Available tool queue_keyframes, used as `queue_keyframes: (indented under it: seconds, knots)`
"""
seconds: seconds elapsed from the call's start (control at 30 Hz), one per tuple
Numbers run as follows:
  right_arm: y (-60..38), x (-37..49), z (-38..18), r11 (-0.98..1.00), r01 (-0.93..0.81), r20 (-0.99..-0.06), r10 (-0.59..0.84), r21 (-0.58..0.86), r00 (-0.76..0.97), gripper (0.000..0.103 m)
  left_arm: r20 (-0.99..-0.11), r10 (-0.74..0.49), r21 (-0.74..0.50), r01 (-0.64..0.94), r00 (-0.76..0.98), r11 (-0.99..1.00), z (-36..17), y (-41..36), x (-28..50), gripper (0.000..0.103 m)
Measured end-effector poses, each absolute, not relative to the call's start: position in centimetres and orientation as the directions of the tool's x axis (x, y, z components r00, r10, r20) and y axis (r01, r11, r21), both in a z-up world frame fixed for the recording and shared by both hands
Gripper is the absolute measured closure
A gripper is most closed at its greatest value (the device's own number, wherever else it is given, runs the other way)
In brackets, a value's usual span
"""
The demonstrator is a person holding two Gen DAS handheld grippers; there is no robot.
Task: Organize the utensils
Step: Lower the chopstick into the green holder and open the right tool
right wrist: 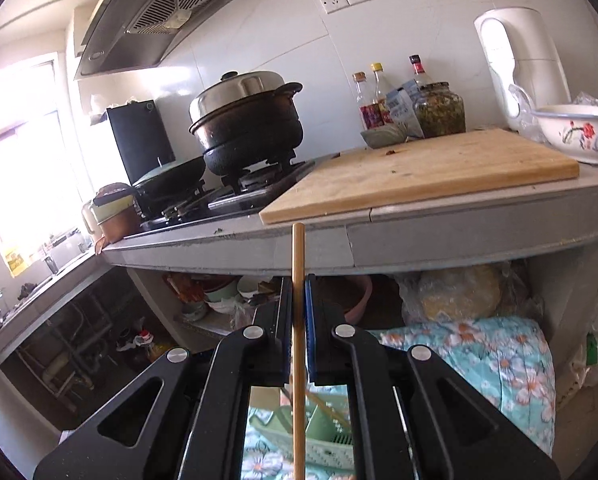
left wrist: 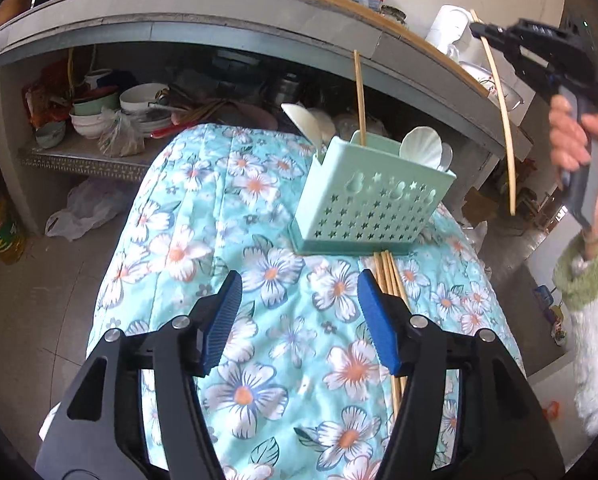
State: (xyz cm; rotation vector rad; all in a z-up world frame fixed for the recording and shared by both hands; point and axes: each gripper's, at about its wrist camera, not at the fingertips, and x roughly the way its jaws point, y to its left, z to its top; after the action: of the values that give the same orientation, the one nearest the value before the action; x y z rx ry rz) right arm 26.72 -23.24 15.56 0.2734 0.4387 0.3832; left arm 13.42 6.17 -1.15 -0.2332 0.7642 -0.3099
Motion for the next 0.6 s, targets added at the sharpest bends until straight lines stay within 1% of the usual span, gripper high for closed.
queue_keyframes:
  seconds: [0.1, 0.23, 0.4, 0.6]
  knots:
    - [-21.9, 29.3, 15.5, 0.91, -0.279, -0.355, 0.382, 0.308, 0.854, 0.097, -0.654, -0.343, -0.303, 0.182, 0.675, 0.936, -2.0, 6.2, 13.0, 0.045]
    - [-20.9, 31.8, 14.9, 0.924, -0.255, -0.354, 0.349, 0.285, 0.867, 0.097, -0.651, -0.333, -0.3, 0.171, 0.682, 0.938, -2.4, 6.7, 12.7, 0.041]
    - [-20.5, 34.3, 14.7, 0.94, -0.225, -0.323, 0.303, 0.257, 0.896, 0.097, -0.656, -0.296, -0.31, 0.11, 0.694, 0.944, -2.6, 8.9, 13.3, 0.041]
    - [-19.7, 36.4, 12.7, 0.97, -0.18, -0.354, 0.229, 0.164, 0.907, 0.097, -0.666, -0.288, -0.327, 0.077, 0.688, 0.942, -3.4, 10.0, 14.2, 0.041]
